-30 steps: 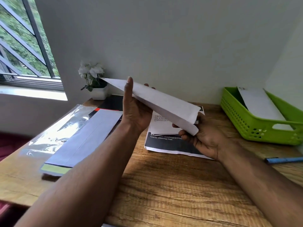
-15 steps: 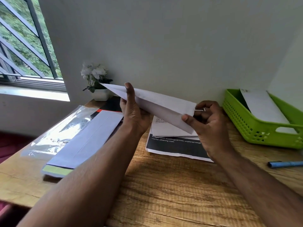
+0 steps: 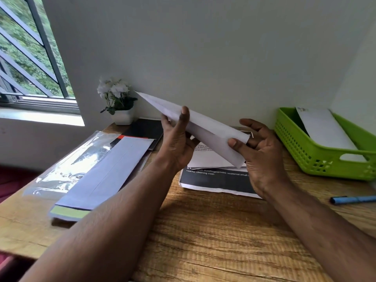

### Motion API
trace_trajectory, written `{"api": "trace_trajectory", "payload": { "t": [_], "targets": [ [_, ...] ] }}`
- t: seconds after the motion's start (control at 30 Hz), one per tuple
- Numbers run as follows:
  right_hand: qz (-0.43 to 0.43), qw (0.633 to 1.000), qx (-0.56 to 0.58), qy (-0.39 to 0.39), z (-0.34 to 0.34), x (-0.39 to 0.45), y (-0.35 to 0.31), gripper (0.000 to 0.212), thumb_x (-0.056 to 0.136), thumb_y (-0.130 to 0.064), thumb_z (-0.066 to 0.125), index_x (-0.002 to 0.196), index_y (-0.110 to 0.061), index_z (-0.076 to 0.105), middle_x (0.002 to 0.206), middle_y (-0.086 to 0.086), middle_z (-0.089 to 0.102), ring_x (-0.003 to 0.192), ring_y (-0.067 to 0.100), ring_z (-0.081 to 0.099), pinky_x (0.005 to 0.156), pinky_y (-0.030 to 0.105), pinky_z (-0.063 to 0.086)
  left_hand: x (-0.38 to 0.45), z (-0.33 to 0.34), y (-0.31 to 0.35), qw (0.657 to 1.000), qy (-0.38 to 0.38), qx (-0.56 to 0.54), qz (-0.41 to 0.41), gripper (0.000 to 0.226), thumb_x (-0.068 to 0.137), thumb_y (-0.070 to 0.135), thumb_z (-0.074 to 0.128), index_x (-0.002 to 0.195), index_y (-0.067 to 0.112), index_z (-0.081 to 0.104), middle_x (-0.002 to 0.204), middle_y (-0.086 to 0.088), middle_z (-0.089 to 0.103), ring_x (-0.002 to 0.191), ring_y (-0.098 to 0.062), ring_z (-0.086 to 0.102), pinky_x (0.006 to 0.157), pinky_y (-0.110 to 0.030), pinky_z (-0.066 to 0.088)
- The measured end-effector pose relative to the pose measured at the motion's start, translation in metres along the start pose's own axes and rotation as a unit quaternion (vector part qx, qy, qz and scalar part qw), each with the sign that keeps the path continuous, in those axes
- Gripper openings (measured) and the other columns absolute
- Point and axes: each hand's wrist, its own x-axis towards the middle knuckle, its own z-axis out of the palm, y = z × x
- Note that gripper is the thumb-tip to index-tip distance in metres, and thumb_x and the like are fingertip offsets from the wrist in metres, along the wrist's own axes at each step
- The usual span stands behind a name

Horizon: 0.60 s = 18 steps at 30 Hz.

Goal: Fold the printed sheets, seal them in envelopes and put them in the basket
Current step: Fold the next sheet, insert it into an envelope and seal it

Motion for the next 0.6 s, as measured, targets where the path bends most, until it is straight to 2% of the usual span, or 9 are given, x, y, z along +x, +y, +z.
{"api": "trace_trajectory", "payload": {
  "t": [0.1,0.17,0.23,0.33,0.4,0.47,0.5,0.53,0.6],
  "targets": [
    [-0.009,1.000,-0.028,0.011,0.000,0.000,0.000,0.054,0.073,0.001,0.075,0.119,-0.022,0.058,0.097,0.010,0.071,0.083,0.015,0.068,0.064,0.025,0.054,-0.002,0.005,-0.011,0.999,-0.004,0.036,-0.010,0.079,0.074,0.015,0.080,0.138,0.023,0.036,0.120,-0.007,0.059,0.100,-0.024,0.063,0.076,-0.048,0.057],
    [-0.019,0.999,-0.030,0.020,-0.002,0.003,-0.002,0.047,0.076,-0.004,0.074,0.116,-0.021,0.057,0.084,0.011,0.072,0.071,0.017,0.069,0.058,0.027,0.055,0.001,0.003,-0.007,0.999,0.036,0.010,-0.025,0.071,0.069,0.008,0.078,0.130,0.016,0.043,0.109,-0.008,0.059,0.090,-0.023,0.062,0.072,-0.042,0.057],
    [-0.034,0.998,-0.029,0.031,-0.011,0.011,-0.005,0.031,0.083,-0.010,0.070,0.109,-0.020,0.057,0.071,0.010,0.072,0.059,0.024,0.069,0.053,0.032,0.056,0.007,-0.006,0.005,0.996,0.056,-0.016,-0.062,0.055,0.060,0.017,0.075,0.111,0.014,0.053,0.095,-0.008,0.058,0.080,-0.022,0.060,0.070,-0.035,0.054],
    [-0.068,0.979,-0.192,0.017,-0.039,0.027,0.004,0.017,0.084,-0.015,0.069,0.092,-0.028,0.062,0.072,0.004,0.070,0.066,0.022,0.069,0.064,0.040,0.058,0.013,-0.023,0.019,0.995,0.055,-0.040,-0.074,0.026,0.068,0.032,0.064,0.085,0.013,0.059,0.083,-0.006,0.055,0.082,-0.023,0.054,0.092,-0.035,0.042],
    [-0.056,0.937,-0.342,-0.052,-0.053,0.033,0.013,0.019,0.082,-0.020,0.072,0.092,-0.035,0.066,0.091,-0.009,0.069,0.089,0.016,0.066,0.089,0.039,0.053,0.013,-0.030,0.025,0.996,0.033,-0.055,-0.063,0.028,0.074,0.036,0.059,0.086,0.011,0.059,0.084,-0.007,0.055,0.086,-0.026,0.051,0.100,-0.039,0.036],
    [-0.031,0.846,-0.506,-0.164,-0.055,0.036,0.018,0.034,0.083,-0.032,0.070,0.116,-0.035,0.062,0.122,-0.009,0.062,0.117,0.013,0.053,0.102,0.018,0.032,0.010,-0.029,0.028,0.996,0.007,-0.057,-0.065,0.029,0.080,0.035,0.052,0.090,0.009,0.058,0.084,-0.010,0.061,0.090,-0.028,0.055,0.101,-0.041,0.037],
    [-0.023,0.794,-0.566,-0.220,-0.055,0.038,0.021,0.048,0.083,-0.040,0.068,0.128,-0.035,0.054,0.137,-0.007,0.052,0.130,0.013,0.042,0.106,0.016,0.024,0.009,-0.028,0.027,0.996,-0.001,-0.056,-0.068,0.030,0.081,0.033,0.048,0.093,0.008,0.057,0.084,-0.012,0.064,0.095,-0.031,0.057,0.105,-0.041,0.035],
    [-0.015,0.755,-0.601,-0.262,-0.051,0.040,0.023,0.061,0.081,-0.049,0.065,0.136,-0.037,0.044,0.149,-0.007,0.039,0.140,0.013,0.028,0.113,0.024,0.018,0.006,-0.026,0.028,0.996,-0.009,-0.057,-0.072,0.031,0.079,0.030,0.046,0.096,0.006,0.056,0.085,-0.012,0.064,0.099,-0.033,0.057,0.108,-0.043,0.032],
    [0.006,0.713,-0.631,-0.304,-0.044,0.043,0.028,0.073,0.075,-0.065,0.060,0.140,-0.044,0.032,0.158,-0.010,0.019,0.147,0.012,0.008,0.118,0.045,0.010,0.003,-0.025,0.028,0.995,-0.025,-0.065,-0.068,0.037,0.074,0.026,0.045,0.103,0.005,0.055,0.094,-0.012,0.061,0.105,-0.035,0.056,0.109,-0.048,0.032]
  ]
}}
